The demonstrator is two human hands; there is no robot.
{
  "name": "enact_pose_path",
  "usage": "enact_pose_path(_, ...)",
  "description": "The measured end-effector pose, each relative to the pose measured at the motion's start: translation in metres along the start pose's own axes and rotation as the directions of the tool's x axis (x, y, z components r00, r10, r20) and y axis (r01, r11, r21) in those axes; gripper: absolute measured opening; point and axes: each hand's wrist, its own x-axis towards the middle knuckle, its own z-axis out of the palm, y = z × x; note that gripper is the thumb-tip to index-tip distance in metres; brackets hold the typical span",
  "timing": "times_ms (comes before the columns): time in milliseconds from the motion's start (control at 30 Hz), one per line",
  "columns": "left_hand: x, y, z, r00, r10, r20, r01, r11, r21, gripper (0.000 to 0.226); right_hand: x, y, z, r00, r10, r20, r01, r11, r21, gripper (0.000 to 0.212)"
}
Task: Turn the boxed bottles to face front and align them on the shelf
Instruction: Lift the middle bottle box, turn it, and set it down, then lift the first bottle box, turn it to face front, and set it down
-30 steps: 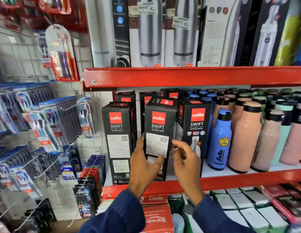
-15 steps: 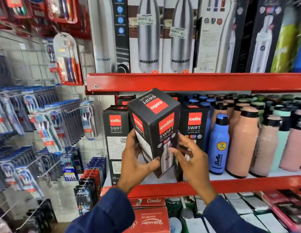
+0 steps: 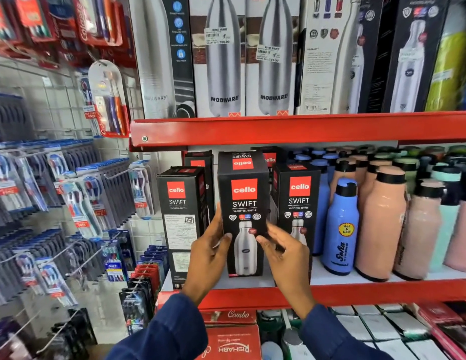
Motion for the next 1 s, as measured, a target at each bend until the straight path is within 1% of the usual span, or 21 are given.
enact_pose_path(100, 0.002, -0.007, 0.005, 1.0, -0.016, -0.012, 0.017, 0.999, 0.046, 0.06, 0.001, 0.011, 0.006, 0.998, 0.049, 0.027, -0.049, 0.999, -0.017, 0.041)
enact_pose_path(300, 0.008, -0.025, 0.012, 0.998, -0.058, 0.031, 0.055, 0.994, 0.093, 0.063, 0.003, 0.025, 0.014, 0.99, 0.133, 0.052, -0.128, 0.987, -0.097, 0.042)
enact_pose_path(567, 0.009, -0.024, 0.016, 0.99, -0.139, 0.005, 0.136, 0.976, 0.17, 0.059, 0.001, 0.031, 0.018, 0.988, 0.127, 0.086, -0.11, 0.979, -0.172, 0.049)
enact_pose_path(633, 0.005, -0.022, 0.014, 0.986, -0.165, 0.01, 0.161, 0.97, 0.184, 0.061, -0.002, 0.027, 0.015, 0.988, 0.144, 0.049, -0.136, 0.981, -0.136, 0.048)
enact_pose_path(700, -0.003, -0.014, 0.008, 0.982, -0.187, -0.003, 0.184, 0.963, 0.196, 0.06, -0.005, 0.015, 0.012, 0.992, 0.114, -0.053, -0.118, 0.99, -0.075, 0.042)
enact_pose_path(767, -0.012, -0.001, -0.002, 0.986, -0.145, -0.079, 0.159, 0.963, 0.217, 0.045, -0.009, -0.001, 0.013, 0.99, 0.035, -0.135, -0.043, 0.997, -0.056, 0.036)
enact_pose_path(833, -0.019, 0.011, -0.014, 0.978, -0.034, -0.207, 0.087, 0.964, 0.252, 0.025, -0.012, -0.014, 0.021, 0.991, -0.021, -0.132, 0.018, 0.999, -0.026, 0.033)
enact_pose_path(900, -0.023, 0.015, -0.028, 0.944, 0.038, -0.327, 0.053, 0.963, 0.263, 0.017, -0.014, -0.024, 0.036, 0.998, -0.042, -0.055, 0.042, 0.999, 0.0, 0.034)
enact_pose_path(967, -0.021, 0.012, -0.041, 0.9, 0.063, -0.432, 0.056, 0.964, 0.258, 0.017, -0.016, -0.032, 0.055, 0.997, -0.049, 0.054, 0.049, 0.999, -0.009, 0.04)
enact_pose_path(1000, -0.02, 0.011, -0.047, 0.88, 0.065, -0.471, 0.069, 0.963, 0.262, 0.021, -0.017, -0.035, 0.065, 0.993, -0.047, 0.105, 0.049, 0.999, -0.017, 0.043)
